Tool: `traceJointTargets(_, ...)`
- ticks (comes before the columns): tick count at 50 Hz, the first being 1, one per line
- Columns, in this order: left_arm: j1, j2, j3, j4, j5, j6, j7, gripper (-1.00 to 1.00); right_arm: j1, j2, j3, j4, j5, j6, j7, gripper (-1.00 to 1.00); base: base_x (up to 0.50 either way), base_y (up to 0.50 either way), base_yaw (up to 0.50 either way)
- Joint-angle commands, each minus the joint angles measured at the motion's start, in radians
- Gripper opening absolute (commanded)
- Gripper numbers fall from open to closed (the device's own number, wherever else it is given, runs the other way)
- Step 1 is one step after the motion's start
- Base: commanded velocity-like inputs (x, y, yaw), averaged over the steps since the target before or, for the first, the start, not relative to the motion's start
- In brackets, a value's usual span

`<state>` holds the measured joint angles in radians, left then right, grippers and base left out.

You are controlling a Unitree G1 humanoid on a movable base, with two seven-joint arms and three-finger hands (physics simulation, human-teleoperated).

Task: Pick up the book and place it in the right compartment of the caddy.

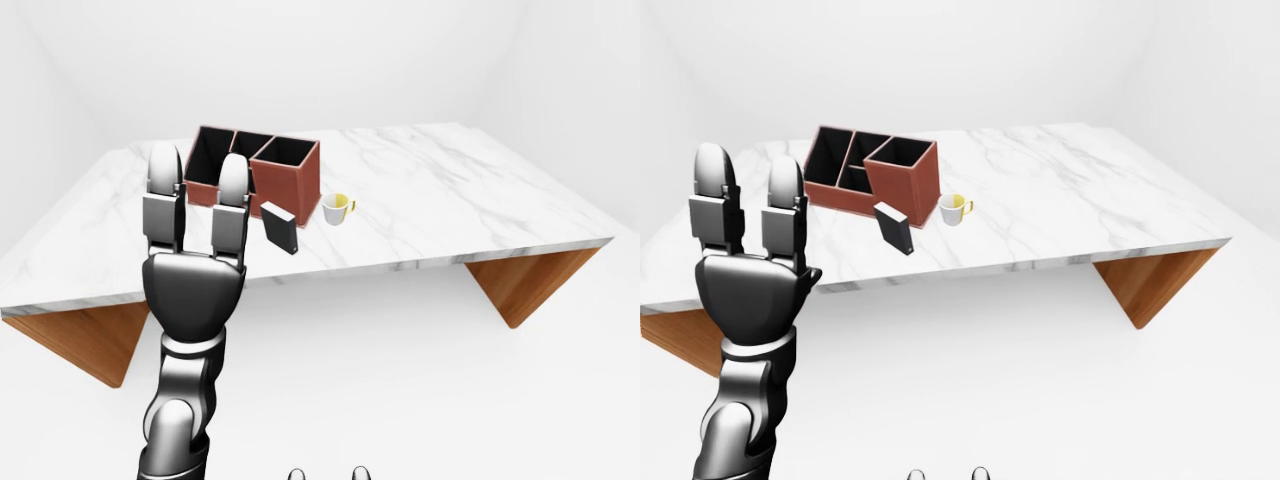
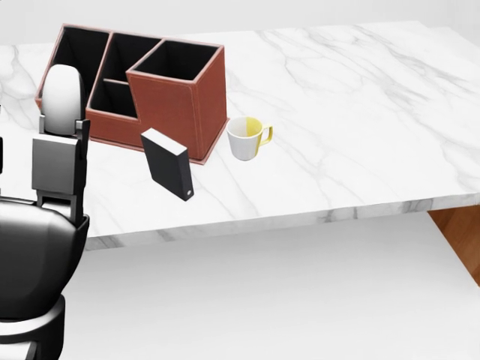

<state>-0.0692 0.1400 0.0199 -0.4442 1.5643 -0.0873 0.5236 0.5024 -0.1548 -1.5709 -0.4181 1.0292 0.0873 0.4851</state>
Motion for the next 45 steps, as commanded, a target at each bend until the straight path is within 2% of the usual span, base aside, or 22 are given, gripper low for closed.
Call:
traceJointTargets(1,0.000,0.001,-0.001,0.007,0.006,0.000,0.000,1.00,-0.003,0.002,0.000,0.005,-0.005,0.000,0.007,1.00,0.00,0.00,-0.23)
traceJointTargets(45,0.001,0.000,0.003,0.002,-0.005,0.000,0.000,1.00,-0.002,0.004,0.000,-0.001,-0.005,0.000,0.007,1.00,0.00,0.00,-0.23)
